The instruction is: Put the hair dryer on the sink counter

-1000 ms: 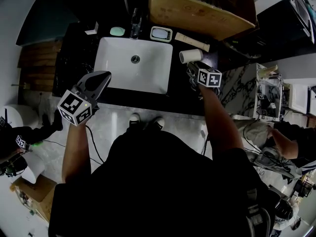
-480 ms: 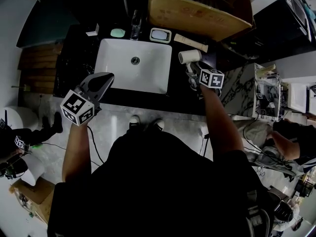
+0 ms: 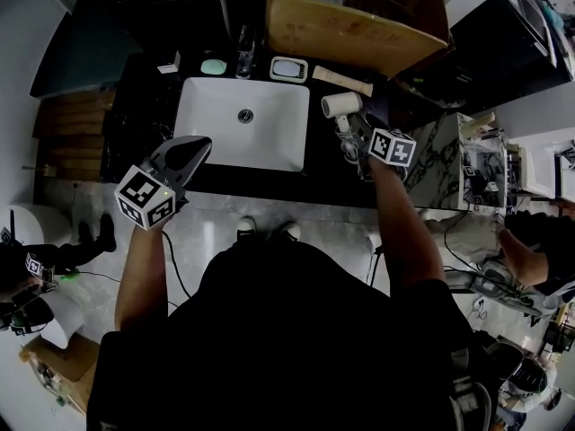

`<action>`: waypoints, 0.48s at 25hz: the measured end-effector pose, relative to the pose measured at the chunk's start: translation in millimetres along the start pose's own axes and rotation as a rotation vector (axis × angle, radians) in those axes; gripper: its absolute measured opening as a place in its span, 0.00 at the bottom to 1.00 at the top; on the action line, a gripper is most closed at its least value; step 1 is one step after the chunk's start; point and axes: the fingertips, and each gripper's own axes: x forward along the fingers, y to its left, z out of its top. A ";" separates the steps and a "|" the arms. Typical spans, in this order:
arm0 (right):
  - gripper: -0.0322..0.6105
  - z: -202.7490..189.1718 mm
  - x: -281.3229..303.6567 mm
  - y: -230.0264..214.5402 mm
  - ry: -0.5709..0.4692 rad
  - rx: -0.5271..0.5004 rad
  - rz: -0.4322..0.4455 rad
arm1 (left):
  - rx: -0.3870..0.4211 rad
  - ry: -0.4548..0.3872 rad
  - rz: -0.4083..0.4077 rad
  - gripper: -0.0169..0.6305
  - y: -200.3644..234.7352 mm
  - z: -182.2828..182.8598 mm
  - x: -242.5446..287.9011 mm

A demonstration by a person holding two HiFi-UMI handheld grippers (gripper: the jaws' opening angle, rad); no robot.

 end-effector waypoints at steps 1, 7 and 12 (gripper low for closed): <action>0.34 3.0 -4.4 0.3 -0.015 0.005 -0.007 | 0.001 -0.003 -0.003 0.05 -0.8 0.8 -0.8; 0.30 12.8 -29.5 -0.9 -0.081 0.059 -0.038 | 0.015 -0.014 -0.022 0.05 -5.8 5.1 -4.4; 0.28 13.6 -49.8 -0.4 -0.107 0.132 -0.072 | 0.021 -0.023 -0.043 0.05 -8.6 7.2 -5.1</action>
